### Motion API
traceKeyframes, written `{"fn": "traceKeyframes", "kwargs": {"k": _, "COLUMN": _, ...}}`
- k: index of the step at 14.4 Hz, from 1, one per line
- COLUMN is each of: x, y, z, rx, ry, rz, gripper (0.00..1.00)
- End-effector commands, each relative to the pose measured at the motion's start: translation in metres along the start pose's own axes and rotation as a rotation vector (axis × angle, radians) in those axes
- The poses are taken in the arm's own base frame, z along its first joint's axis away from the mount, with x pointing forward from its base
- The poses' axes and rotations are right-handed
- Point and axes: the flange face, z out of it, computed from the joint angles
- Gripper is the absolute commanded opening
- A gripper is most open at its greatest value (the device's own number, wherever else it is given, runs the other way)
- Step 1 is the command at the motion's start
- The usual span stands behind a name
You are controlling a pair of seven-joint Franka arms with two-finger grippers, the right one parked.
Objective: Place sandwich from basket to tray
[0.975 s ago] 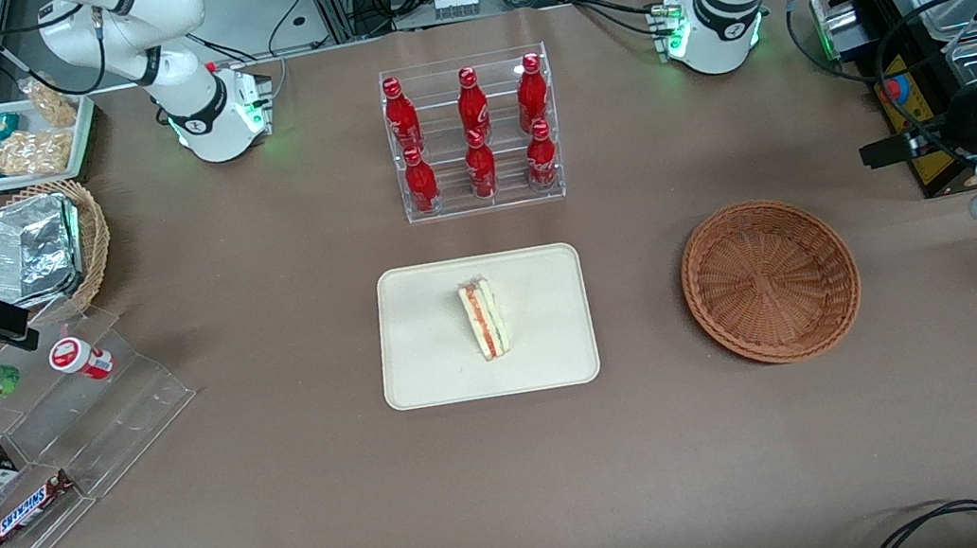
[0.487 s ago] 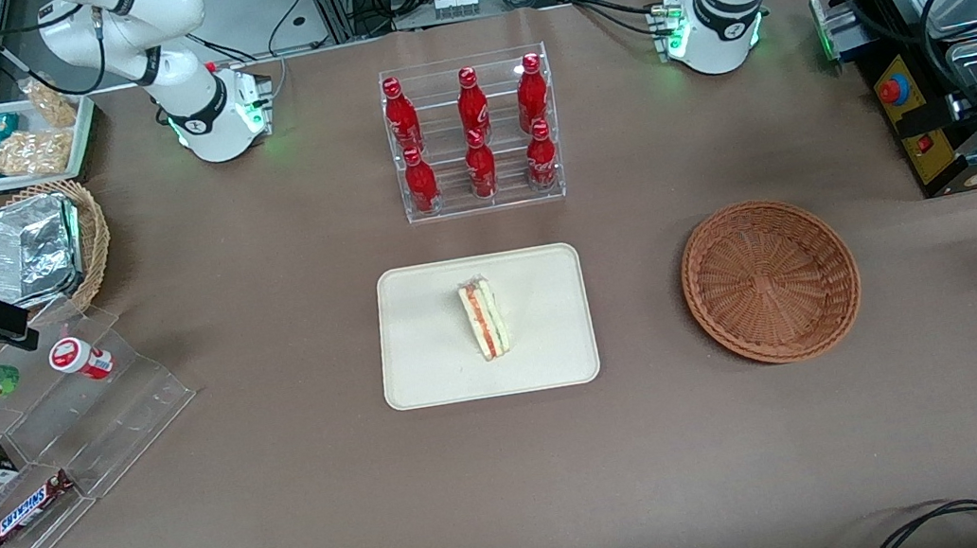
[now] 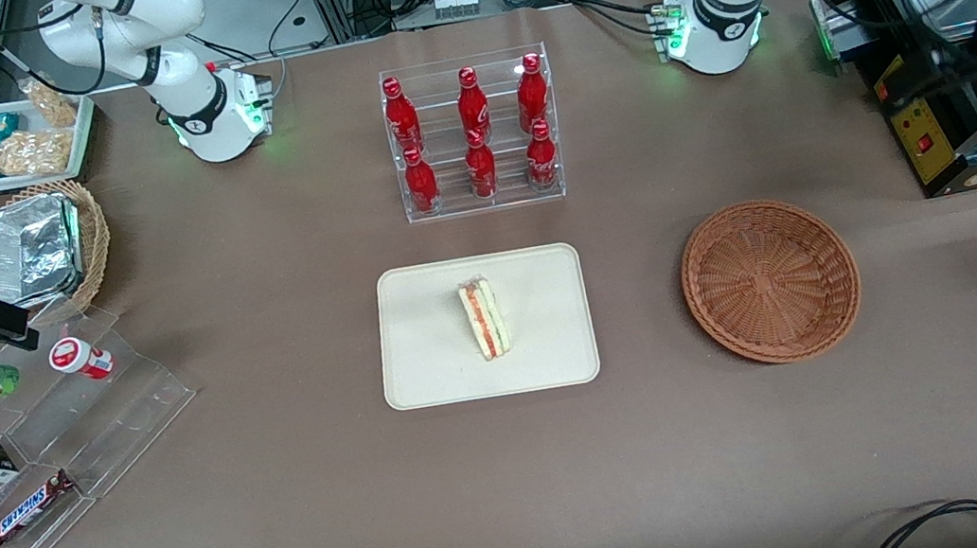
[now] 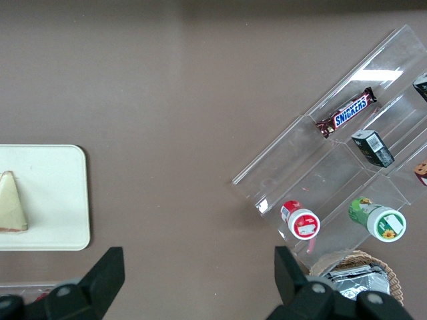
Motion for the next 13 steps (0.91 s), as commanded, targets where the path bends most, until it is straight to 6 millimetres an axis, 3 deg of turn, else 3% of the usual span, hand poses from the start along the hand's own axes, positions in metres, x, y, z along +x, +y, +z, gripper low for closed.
{"fn": "traceKeyframes", "kwargs": {"k": 1, "x": -0.011, "y": 0.003, "z": 0.002, "rx": -0.001, "ry": 0.0, "rz": 0.001, "gripper": 1.0}}
{"fn": "traceKeyframes", "kwargs": {"k": 7, "x": -0.017, "y": -0.005, "z": 0.013, "rx": 0.034, "ry": 0.047, "rz": -0.042, "gripper": 1.0}}
{"fn": "traceKeyframes", "kwargs": {"k": 13, "x": -0.019, "y": -0.004, "z": 0.003, "rx": 0.017, "ry": 0.067, "rz": -0.04, "gripper": 1.0}}
